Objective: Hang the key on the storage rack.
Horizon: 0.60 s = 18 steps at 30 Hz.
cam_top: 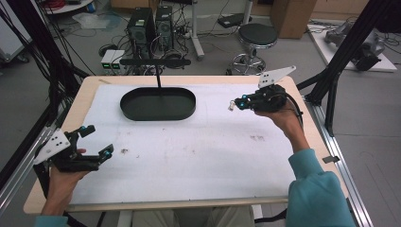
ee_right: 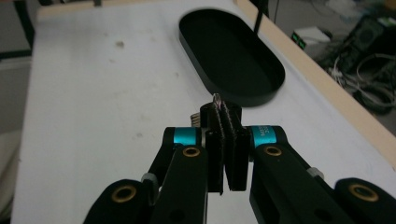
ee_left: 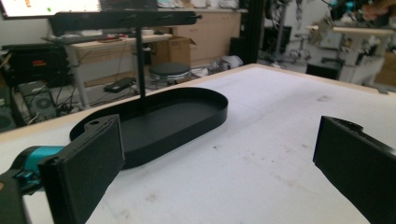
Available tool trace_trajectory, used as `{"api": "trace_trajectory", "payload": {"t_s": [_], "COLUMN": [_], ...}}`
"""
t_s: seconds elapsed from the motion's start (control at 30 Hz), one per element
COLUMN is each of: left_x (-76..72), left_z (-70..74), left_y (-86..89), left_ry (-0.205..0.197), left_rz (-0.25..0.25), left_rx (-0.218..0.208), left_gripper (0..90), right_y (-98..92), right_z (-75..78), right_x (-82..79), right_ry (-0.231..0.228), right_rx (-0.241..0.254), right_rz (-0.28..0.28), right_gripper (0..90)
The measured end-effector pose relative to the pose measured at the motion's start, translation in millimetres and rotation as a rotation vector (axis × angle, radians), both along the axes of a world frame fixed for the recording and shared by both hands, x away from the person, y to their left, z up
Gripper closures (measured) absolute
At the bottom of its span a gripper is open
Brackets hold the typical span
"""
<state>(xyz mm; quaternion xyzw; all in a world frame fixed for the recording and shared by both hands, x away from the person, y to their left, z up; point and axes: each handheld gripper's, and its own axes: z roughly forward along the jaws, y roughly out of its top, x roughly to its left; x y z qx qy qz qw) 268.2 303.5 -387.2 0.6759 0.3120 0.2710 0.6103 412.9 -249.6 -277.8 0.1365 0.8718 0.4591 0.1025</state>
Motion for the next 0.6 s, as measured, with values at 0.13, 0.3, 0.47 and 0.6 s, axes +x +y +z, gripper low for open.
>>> {"api": "trace_trajectory", "payload": {"t_s": [0.13,0.3,0.47,0.6], "left_x": [7.6,19.9,32.2,41.5], "left_z": [25.5,52.9,72.7,86.8], "left_y": [-8.8,-21.8,-39.7,-54.8], "left_ry": [0.005,0.022,0.016,0.019], "left_rz": [-0.043,-0.108,-0.182,-0.251], "left_rx": [0.035,0.067,0.117,0.12], "left_gripper": [2.3,2.3,2.3,2.3], "right_y": [11.9,29.3,41.1,51.9], "right_z": [5.7,9.2,8.4,5.6], "right_x": [-9.5,-20.5,-25.2,-29.2], "right_ry": [-0.008,-0.018,-0.013,0.009], "right_rx": [0.061,0.117,0.164,0.206], "right_rz": [0.053,0.105,0.145,0.173], "right_gripper": [88.7,88.6,88.6,88.6]}}
